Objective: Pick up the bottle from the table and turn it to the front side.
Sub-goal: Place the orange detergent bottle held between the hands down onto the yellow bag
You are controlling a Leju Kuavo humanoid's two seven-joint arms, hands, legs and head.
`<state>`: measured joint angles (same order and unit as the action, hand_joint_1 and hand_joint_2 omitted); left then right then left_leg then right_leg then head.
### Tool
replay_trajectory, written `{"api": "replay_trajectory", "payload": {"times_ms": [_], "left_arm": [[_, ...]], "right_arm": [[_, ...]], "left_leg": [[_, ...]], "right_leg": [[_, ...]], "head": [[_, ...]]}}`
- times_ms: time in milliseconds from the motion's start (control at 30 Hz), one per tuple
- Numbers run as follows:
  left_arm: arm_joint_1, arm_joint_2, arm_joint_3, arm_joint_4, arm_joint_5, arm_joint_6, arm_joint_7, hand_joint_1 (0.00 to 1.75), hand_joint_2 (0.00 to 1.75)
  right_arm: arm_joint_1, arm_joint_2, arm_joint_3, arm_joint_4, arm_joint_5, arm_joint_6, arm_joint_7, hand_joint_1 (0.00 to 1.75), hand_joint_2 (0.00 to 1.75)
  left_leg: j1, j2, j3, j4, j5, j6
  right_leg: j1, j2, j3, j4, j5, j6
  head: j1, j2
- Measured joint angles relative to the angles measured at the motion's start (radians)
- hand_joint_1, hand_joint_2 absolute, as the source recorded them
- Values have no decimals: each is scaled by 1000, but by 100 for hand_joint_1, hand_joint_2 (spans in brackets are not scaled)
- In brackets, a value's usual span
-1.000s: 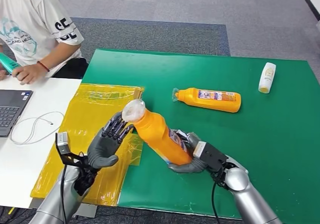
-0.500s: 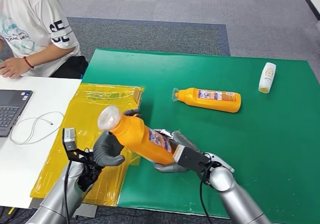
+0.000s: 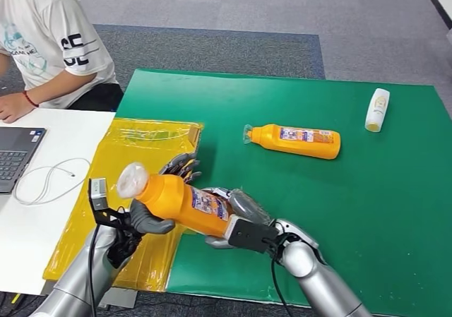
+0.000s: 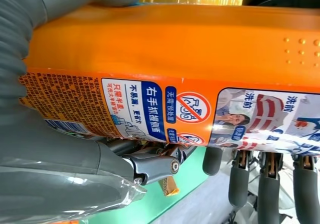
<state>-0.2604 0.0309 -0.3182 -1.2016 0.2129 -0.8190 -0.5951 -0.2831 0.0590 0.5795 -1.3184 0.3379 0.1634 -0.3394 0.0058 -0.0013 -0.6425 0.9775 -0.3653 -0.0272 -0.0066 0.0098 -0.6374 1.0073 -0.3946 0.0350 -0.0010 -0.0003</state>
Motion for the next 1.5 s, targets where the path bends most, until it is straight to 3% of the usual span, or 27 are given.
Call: {"api": "replay_trajectory", "payload": {"times_ms": [700,933,1233,1500], "left_arm": [[1,12,-3,0,-3,36,11,0,175],[-1,5,-3,2,-13,32,3,0,175],[-51,-13,-23,55,-36,-15,-54,0,175],[-77,-21,-38,109,-45,-20,-82,0,175]], "right_arm": [[40,17,13,-58,170,-118,43,175,175],[40,22,15,-54,120,-55,35,175,175],[-5,23,18,-1,-91,99,8,175,175],[-34,23,37,50,-114,106,2,175,175]], "left_leg": [[0,0,0,0,0,0],[0,0,0,0,0,0],[0,0,0,0,0,0],[0,0,0,0,0,0]], "right_leg": [[0,0,0,0,0,0],[0,0,0,0,0,0],[0,0,0,0,0,0],[0,0,0,0,0,0]], "head": [[0,0],[0,0],[0,0],[0,0]]}}
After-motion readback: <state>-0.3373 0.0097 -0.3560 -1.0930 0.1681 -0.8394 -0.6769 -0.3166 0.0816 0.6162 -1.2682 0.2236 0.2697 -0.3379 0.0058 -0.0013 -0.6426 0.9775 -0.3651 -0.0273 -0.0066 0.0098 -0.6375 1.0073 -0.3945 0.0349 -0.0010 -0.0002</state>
